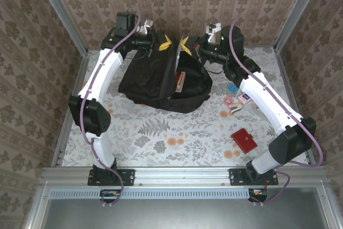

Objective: Pack books, pencil case, and school supplies into a backpack

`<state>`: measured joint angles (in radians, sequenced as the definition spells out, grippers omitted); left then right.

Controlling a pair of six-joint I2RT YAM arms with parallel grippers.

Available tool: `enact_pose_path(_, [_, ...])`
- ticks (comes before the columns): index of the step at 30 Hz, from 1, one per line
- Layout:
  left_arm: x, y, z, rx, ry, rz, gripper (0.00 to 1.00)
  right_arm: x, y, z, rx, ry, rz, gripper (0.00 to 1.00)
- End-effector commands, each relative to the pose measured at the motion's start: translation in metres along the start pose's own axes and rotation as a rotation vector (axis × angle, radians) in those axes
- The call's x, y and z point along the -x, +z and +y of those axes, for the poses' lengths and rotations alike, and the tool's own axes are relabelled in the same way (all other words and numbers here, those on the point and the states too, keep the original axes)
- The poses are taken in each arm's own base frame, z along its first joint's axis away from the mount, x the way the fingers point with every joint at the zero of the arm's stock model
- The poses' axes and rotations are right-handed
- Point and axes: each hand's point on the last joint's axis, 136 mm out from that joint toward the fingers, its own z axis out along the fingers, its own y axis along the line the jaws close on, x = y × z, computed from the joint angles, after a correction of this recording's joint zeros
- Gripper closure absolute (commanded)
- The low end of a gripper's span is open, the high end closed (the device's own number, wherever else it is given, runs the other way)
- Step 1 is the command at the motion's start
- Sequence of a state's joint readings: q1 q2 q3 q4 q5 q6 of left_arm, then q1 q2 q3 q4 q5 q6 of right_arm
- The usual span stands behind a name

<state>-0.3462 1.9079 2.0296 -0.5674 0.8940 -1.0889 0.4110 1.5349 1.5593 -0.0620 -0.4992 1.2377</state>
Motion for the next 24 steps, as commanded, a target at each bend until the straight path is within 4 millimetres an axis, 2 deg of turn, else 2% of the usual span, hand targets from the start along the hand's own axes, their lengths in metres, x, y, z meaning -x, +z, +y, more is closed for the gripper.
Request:
enact_pose_path(1, [-0.014,-0.02,-0.046,-0.113,0.105,0.006,1.0,0.008,0.001,0.024,0.064,-0.022,-0.038,1.0])
enact_pose_path(3, [-0.013,-0.022,-0.048,-0.122,0.102,0.003,1.0,0.005,0.004,0.009,0.03,-0.028,-0.031,1.0])
enact_pose_path(4, [-0.012,-0.024,-0.049,-0.125,0.101,0.0,1.0,0.003,0.006,-0.008,-0.001,-0.029,-0.033,1.0])
enact_pose_path(9, [-0.006,-0.039,-0.057,-0.145,0.104,-0.041,1.0,-0.027,0.021,-0.122,-0.147,0.079,0.012,1.0])
enact_pose_path(11, [-0.005,-0.04,-0.057,-0.147,0.1,-0.041,1.0,-0.039,0.024,-0.154,-0.183,0.117,0.037,1.0])
enact_pose_path(15, [-0.006,-0.039,-0.055,-0.147,0.096,-0.036,1.0,-0.05,0.018,-0.172,-0.251,0.088,0.057,0.99])
enact_pose_path(16, [-0.006,-0.04,-0.054,-0.146,0.097,-0.038,1.0,-0.051,0.015,-0.176,-0.286,0.065,0.056,0.94])
enact_pose_path(18, [-0.007,-0.04,-0.054,-0.145,0.099,-0.035,1.0,-0.053,0.006,-0.182,-0.377,0.004,0.064,0.81])
enact_pose_path(21, [-0.007,-0.039,-0.053,-0.144,0.096,-0.034,1.0,-0.056,0.005,-0.185,-0.435,-0.049,0.095,0.46])
enact_pose_path(24, [-0.008,-0.036,-0.053,-0.146,0.097,-0.03,1.0,-0.055,0.013,-0.181,-0.432,-0.064,0.107,0.26])
